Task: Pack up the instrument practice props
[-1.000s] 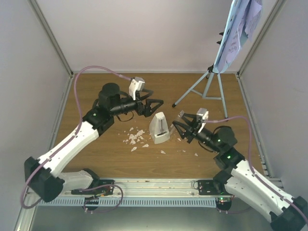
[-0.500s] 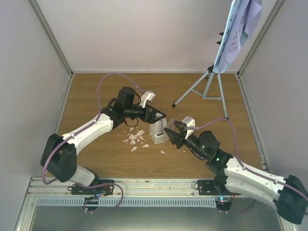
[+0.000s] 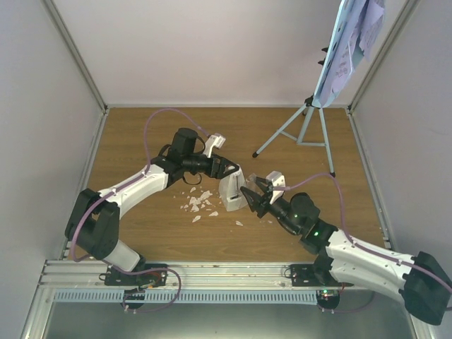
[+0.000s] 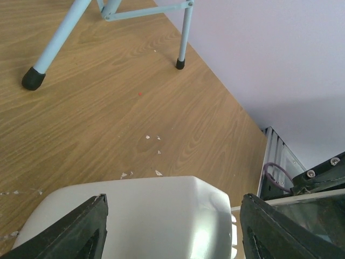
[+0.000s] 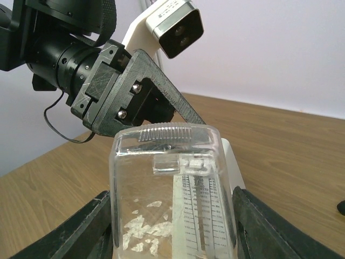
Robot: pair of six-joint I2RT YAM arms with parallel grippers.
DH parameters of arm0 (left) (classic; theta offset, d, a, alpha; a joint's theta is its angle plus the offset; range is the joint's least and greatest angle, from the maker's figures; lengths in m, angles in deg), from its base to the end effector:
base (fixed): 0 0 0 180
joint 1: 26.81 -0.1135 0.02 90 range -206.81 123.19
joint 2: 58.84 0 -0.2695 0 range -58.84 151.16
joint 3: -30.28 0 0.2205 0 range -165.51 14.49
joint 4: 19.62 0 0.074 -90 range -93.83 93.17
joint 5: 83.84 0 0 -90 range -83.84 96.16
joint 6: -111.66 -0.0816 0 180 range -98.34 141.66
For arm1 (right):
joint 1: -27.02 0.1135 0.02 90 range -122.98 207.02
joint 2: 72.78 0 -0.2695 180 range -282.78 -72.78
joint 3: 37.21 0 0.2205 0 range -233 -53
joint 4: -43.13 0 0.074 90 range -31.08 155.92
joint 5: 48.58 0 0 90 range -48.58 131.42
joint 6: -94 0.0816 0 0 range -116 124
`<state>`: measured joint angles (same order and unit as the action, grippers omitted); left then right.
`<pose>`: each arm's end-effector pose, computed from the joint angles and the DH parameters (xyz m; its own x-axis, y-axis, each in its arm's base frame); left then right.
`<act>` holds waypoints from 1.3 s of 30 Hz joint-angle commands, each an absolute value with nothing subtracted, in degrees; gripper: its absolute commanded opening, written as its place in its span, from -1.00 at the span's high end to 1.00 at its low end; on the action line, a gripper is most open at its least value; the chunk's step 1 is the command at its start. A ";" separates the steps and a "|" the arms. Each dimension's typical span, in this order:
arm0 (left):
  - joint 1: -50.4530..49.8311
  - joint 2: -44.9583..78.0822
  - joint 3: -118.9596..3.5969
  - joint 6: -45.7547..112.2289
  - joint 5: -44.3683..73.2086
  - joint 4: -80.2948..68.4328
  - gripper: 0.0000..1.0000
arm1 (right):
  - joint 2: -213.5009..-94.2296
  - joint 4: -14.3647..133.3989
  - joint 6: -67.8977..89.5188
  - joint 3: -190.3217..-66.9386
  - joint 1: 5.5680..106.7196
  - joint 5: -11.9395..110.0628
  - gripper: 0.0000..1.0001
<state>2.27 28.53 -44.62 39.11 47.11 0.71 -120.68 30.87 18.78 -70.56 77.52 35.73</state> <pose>0.2685 -0.2105 0.2616 -0.7061 0.1335 -0.6954 0.6675 0.4532 -0.5908 0.1384 0.1552 0.2519 -0.2044 0.1512 -0.9672 -0.6750 0.6938 0.2511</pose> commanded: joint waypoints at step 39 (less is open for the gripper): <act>0.89 31.24 -45.39 35.30 49.58 1.84 -0.02 | -147.38 -6.28 13.59 -67.84 84.49 17.44 0.15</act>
